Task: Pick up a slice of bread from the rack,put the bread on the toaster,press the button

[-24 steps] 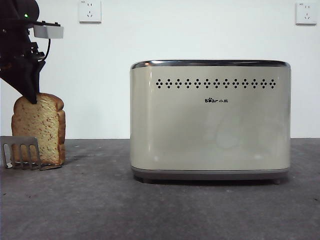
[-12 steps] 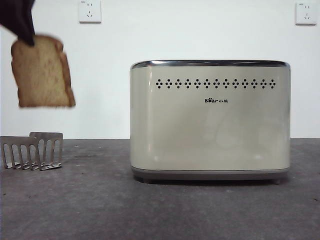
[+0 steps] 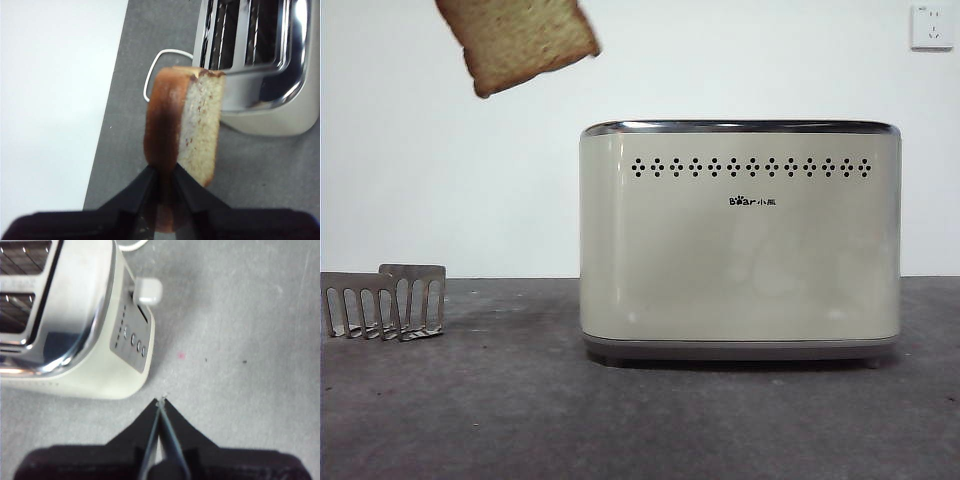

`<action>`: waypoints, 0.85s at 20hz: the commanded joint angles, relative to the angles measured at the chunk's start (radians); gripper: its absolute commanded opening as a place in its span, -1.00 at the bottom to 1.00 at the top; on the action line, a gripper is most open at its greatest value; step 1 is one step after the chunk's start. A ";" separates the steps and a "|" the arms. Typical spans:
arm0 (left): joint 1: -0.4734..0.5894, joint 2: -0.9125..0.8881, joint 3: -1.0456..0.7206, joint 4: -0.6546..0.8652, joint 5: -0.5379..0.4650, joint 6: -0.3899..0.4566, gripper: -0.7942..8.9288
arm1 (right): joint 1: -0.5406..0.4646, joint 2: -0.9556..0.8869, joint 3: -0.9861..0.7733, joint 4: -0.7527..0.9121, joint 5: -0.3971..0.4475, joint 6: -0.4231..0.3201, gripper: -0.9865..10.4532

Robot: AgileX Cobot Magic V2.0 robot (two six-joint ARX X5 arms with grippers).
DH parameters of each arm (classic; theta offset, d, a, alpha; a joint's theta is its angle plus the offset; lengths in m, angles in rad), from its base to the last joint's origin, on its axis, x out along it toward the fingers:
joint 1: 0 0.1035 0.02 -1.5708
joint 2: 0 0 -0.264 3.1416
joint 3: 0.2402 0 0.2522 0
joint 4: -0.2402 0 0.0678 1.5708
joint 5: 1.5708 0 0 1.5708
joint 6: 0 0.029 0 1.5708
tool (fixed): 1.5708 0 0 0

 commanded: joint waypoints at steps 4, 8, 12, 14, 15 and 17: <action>-0.192 0.046 0.153 -0.013 -0.171 -0.169 -0.86 | 0.002 0.001 0.003 -0.017 -0.004 -0.008 -0.83; -0.299 0.120 0.261 -0.016 -0.191 -0.220 -0.86 | 0.002 0.001 0.003 -0.034 -0.004 -0.008 -0.83; -0.380 0.195 0.274 -0.024 -0.279 -0.220 -0.86 | 0.002 0.001 0.003 -0.051 -0.011 -0.008 -0.83; -0.401 0.226 0.274 -0.017 -0.280 -0.238 -0.86 | 0.002 0.001 0.003 -0.053 -0.011 -0.008 -0.83; -0.408 0.239 0.274 -0.009 -0.279 -0.258 -0.86 | 0.002 0.001 0.003 -0.054 -0.011 -0.008 -0.83; -0.417 0.264 0.274 -0.006 -0.268 -0.304 -0.86 | 0.002 0.001 0.003 -0.053 -0.011 -0.008 -0.83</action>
